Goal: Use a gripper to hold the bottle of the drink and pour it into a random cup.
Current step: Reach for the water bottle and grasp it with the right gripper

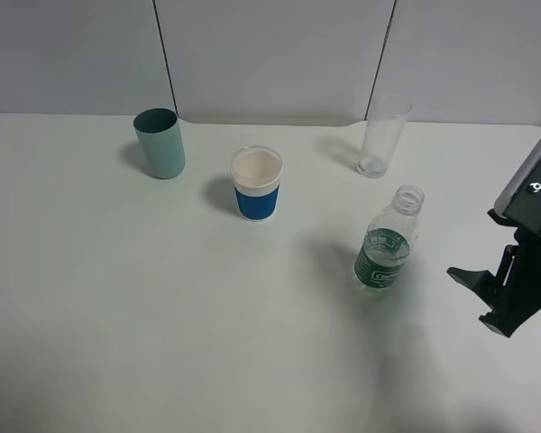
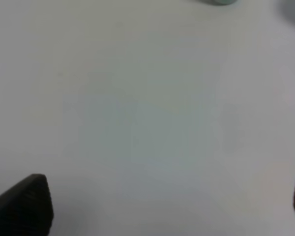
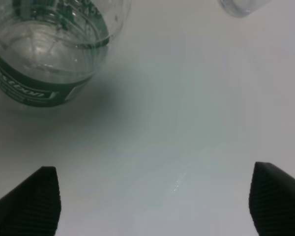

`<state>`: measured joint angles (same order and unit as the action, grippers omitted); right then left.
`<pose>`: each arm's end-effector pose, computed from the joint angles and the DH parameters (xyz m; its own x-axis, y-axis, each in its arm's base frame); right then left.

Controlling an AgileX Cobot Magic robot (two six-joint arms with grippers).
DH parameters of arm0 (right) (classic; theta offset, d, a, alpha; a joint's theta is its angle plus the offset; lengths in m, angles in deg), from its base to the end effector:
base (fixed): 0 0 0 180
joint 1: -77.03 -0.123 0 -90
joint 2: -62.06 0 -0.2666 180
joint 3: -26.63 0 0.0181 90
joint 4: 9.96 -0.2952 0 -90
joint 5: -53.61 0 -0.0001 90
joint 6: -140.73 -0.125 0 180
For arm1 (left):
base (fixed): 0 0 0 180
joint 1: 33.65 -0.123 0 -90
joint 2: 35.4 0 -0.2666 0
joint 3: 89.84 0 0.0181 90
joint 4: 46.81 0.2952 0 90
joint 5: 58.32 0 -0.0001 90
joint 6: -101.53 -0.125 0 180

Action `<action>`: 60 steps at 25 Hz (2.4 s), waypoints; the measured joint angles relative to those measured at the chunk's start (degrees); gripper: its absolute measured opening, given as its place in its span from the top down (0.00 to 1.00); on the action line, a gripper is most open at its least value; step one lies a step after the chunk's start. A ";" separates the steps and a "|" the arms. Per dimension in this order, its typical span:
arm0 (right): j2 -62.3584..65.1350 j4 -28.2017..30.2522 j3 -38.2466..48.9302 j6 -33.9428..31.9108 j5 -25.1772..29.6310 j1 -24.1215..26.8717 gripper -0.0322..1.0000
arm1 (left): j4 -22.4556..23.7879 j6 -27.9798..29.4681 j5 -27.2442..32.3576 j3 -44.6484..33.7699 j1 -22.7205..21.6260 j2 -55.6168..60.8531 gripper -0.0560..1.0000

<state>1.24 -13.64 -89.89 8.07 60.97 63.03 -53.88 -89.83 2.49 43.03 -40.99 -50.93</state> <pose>0.2107 0.0536 0.1212 -0.2950 -0.7854 -0.5441 -0.6246 0.5895 -0.5122 0.1018 -0.0004 0.2778 -0.5443 0.0676 -0.8361 0.0372 0.9977 0.0565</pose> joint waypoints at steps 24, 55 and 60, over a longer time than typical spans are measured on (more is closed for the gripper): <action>-5.48 -19.55 0.00 12.45 -1.50 -2.04 0.25 | 0.00 0.00 0.00 0.00 0.00 0.00 0.01; -17.25 -11.13 0.00 7.76 -8.73 -3.37 0.16 | 0.00 0.00 0.00 0.00 0.00 0.00 0.01; -17.25 -11.13 0.00 7.76 -9.04 -3.92 0.03 | 0.00 0.00 0.00 0.00 0.00 0.00 0.01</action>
<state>-16.00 -24.77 -89.89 15.83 51.92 59.11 -53.88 -89.83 2.49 43.03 -40.99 -50.93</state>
